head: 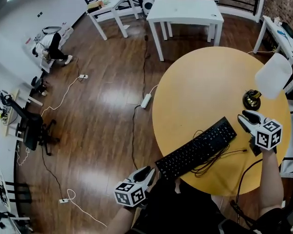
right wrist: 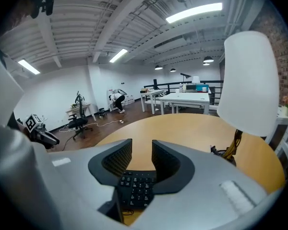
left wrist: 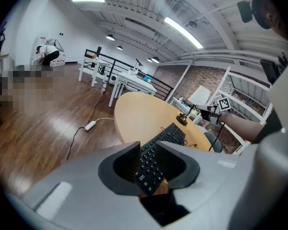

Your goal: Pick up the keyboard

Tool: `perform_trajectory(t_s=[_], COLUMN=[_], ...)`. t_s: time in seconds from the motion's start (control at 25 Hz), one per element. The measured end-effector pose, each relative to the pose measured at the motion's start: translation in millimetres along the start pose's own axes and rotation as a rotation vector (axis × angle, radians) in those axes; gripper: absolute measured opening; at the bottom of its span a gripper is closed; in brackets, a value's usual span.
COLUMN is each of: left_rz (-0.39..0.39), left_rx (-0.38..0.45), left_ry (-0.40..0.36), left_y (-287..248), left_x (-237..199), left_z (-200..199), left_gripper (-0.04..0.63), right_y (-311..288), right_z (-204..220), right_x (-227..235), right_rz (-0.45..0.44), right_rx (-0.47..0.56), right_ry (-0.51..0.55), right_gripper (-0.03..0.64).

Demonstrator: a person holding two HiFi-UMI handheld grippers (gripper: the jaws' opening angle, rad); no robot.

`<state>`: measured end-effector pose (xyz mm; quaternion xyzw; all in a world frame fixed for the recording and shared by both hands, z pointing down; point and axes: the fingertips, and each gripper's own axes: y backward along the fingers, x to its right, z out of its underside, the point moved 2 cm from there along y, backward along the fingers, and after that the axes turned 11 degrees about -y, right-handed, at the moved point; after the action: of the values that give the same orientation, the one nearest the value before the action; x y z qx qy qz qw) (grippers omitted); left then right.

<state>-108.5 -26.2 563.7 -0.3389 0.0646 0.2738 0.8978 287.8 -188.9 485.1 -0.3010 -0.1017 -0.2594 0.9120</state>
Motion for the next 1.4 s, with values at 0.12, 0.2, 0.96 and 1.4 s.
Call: perform_trajectory(t_s=[0.12, 0.2, 0.96, 1.4], left_rz=[-0.040, -0.048, -0.007, 0.099], left_rx=[-0.044, -0.081, -0.206, -0.248], left_ry=[0.053, 0.083, 0.250, 0.274], left_y=[-14.3, -25.6, -73.8, -90.9], left_x=[-10.5, -12.9, -26.1, -14.9], left_z=[20.0, 34.4, 101.9, 112.8], left_gripper=[0.131, 0.148, 0.299, 0.308], right_y=[-17.3, -27.4, -98.4, -112.4], right_z=[3.4, 4.3, 86.4, 129.4], right_x=[9.7, 15.4, 61.5, 68.5], right_rz=[-0.021, -0.038, -0.104, -0.137], right_rx=[-0.033, -0.048, -0.343, -0.476], right_ry=[-0.015, -0.025, -0.037, -0.083], right_gripper=[0.143, 0.147, 0.229, 0.261])
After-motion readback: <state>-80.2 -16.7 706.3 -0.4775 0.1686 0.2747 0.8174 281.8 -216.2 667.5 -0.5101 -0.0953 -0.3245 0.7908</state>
